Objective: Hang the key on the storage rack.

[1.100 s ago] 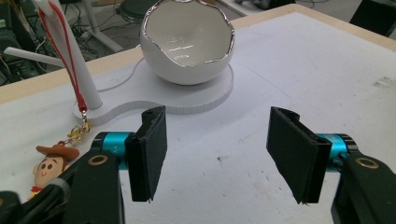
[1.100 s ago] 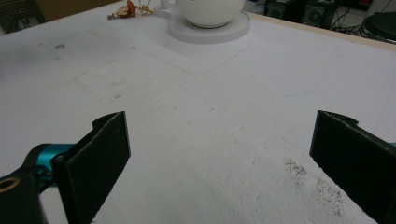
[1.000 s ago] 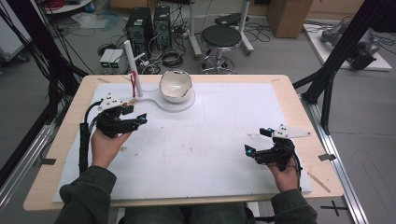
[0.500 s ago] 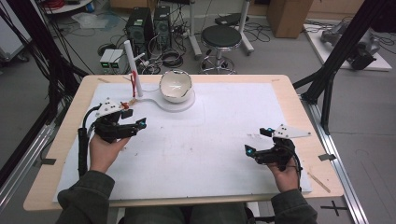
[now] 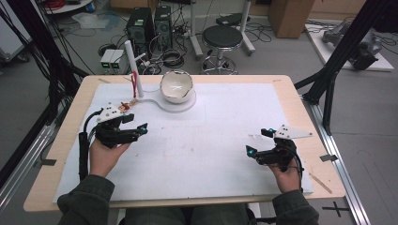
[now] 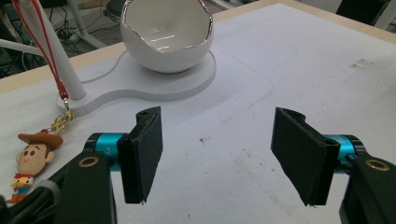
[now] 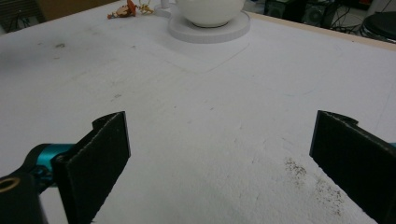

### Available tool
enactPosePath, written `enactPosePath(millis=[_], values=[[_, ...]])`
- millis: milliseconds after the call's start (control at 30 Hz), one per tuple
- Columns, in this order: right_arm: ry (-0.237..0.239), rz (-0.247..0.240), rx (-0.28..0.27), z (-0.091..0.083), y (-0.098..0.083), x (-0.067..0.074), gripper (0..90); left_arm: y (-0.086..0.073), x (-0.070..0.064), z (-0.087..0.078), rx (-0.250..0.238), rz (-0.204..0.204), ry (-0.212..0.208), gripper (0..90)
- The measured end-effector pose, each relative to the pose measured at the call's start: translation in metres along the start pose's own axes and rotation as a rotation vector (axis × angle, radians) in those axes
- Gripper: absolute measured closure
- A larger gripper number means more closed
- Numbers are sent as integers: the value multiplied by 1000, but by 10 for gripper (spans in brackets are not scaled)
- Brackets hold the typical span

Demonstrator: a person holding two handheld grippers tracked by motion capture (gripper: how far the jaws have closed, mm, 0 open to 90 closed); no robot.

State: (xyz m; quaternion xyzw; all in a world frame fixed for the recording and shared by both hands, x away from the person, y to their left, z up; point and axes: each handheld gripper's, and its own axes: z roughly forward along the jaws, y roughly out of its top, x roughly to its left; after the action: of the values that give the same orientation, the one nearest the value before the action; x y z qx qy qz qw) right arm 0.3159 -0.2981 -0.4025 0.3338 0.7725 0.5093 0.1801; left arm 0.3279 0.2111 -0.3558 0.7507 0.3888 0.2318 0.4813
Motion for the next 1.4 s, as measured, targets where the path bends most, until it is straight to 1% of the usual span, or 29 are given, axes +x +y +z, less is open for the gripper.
enactPosePath(millis=[133, 267, 467, 600, 733, 933, 1033, 1400], values=[[0, 0, -1, 0, 0, 0, 39, 0, -3, -1, -2, 4, -4, 338], [0, 0, 0, 0, 0, 0, 40, -1, -5, -3, 4, 18, -5, 337], [1, 2, 0, 0, 0, 0, 40, -3, -8, -5, -9, 15, -11, 332], [2, 2, -1, 0, 0, 0, 39, -6, -9, -6, 1, 18, -14, 332], [-1, 1, 1, 0, 0, 0, 40, -8, -12, -6, -3, 16, -17, 331], [2, 3, 0, 0, 0, 0, 39, -8, -13, -9, -1, 26, -23, 328], [-1, 0, -1, 0, 0, -1, 39, -8, -15, -9, -6, 18, -28, 326], [-2, -1, -3, -1, 0, -1, 40, -13, -18, -13, -2, 30, -33, 320]])
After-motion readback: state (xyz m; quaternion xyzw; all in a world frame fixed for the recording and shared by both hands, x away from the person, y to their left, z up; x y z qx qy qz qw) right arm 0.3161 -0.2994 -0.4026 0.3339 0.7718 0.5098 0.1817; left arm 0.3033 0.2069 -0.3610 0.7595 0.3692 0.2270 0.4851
